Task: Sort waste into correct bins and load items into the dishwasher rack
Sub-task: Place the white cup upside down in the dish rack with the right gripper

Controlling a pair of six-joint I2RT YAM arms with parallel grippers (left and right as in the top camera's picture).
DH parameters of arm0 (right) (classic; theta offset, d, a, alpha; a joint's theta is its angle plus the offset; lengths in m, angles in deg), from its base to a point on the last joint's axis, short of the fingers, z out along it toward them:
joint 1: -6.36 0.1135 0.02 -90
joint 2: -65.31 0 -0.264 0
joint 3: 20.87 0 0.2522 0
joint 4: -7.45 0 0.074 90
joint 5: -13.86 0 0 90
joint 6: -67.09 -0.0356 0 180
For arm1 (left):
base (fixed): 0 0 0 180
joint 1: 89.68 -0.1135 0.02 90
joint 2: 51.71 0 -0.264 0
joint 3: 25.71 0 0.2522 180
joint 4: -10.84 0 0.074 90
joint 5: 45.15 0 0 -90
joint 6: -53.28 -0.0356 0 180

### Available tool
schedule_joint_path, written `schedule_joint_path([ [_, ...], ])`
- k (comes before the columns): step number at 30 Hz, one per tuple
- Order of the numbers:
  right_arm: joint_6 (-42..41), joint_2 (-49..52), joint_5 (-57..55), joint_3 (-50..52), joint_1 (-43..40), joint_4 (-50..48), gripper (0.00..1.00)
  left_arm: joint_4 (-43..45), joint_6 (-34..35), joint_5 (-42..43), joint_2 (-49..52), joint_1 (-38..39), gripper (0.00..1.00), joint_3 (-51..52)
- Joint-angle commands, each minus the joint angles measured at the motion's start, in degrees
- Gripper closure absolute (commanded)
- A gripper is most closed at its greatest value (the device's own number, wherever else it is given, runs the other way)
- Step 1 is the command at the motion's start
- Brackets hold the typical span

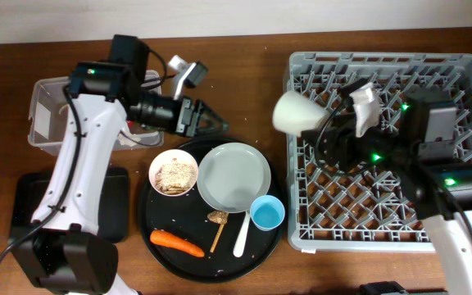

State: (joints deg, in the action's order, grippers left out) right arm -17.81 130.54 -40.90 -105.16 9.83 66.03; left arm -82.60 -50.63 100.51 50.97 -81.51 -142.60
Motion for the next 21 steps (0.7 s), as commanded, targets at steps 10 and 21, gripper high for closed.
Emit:
schedule_joint_path([
  [10, -6.91, 0.31, -38.75, -18.12, -8.26, 21.33, 0.65, -5.46, 11.65, -45.55, 0.39, -1.75, 0.42, -1.05],
  [21, -7.78, 9.99, -38.99, -18.12, -34.51, 24.44, 0.69, -8.31, 25.27, -59.98, 0.39, -4.57, 0.37, -1.05],
])
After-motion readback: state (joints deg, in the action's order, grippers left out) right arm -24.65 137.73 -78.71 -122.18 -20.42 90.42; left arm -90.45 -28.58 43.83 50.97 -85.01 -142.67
